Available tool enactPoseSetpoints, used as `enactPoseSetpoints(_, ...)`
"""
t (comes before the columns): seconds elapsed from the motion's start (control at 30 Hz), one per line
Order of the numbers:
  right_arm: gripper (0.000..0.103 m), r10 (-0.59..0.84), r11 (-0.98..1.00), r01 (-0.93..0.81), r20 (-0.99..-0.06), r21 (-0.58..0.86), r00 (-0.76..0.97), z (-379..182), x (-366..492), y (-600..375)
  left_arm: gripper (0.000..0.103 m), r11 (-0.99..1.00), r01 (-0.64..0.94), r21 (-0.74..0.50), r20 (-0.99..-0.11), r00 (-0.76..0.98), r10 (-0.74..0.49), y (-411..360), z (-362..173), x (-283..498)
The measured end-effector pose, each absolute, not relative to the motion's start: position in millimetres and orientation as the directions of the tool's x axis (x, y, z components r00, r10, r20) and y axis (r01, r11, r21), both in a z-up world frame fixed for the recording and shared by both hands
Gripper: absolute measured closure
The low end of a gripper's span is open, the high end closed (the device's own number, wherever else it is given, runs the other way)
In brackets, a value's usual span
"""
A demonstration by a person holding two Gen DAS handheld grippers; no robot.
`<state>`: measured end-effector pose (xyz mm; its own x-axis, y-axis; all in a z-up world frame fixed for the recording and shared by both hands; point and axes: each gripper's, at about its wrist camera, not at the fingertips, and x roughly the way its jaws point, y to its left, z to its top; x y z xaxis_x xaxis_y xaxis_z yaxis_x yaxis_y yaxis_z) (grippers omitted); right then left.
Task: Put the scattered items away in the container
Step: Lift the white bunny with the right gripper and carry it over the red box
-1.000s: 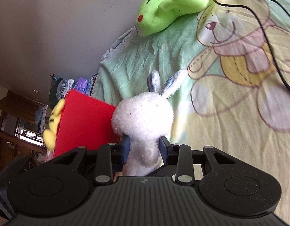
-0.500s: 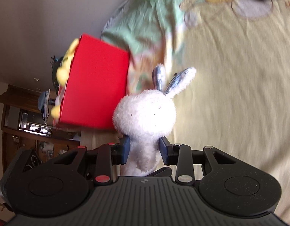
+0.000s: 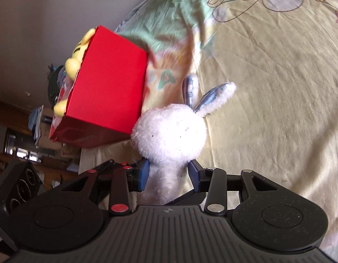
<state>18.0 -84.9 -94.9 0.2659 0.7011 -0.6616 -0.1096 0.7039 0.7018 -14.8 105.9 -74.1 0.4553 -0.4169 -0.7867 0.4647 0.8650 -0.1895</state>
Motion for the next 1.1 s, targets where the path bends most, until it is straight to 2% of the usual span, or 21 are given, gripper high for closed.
enactPoseSetpoints(0.07,0.063,0.691,0.713,-0.121,-0.665,0.690,0.283,-92,14,-82,0.041,0.864,0.467,-0.187,-0.787,0.456,-0.417,106,-72,-15)
enactPoseSetpoints(0.23,0.066,0.678,0.726,-0.162,-0.655,0.669,0.333,-76,4,-79,0.044,0.855,0.481,-0.196,-0.757,0.480,-0.443,110,-57,-19)
enactPoseSetpoints(0.5,0.066,0.662,0.730,-0.222,-0.587,0.647,0.466,-15,-17,-66,0.044,0.805,0.567,-0.173,-0.637,0.559,-0.531,140,3,-34)
enactPoseSetpoints(0.77,0.066,0.671,0.711,-0.284,-0.500,0.644,0.547,29,-34,-12,0.044,0.783,0.597,-0.174,-0.540,0.607,-0.583,214,50,-43)
enactPoseSetpoints(1.1,0.065,0.722,0.668,-0.350,-0.457,0.657,0.520,36,-48,64,0.044,0.791,0.586,-0.176,-0.522,0.626,-0.579,307,66,-56)
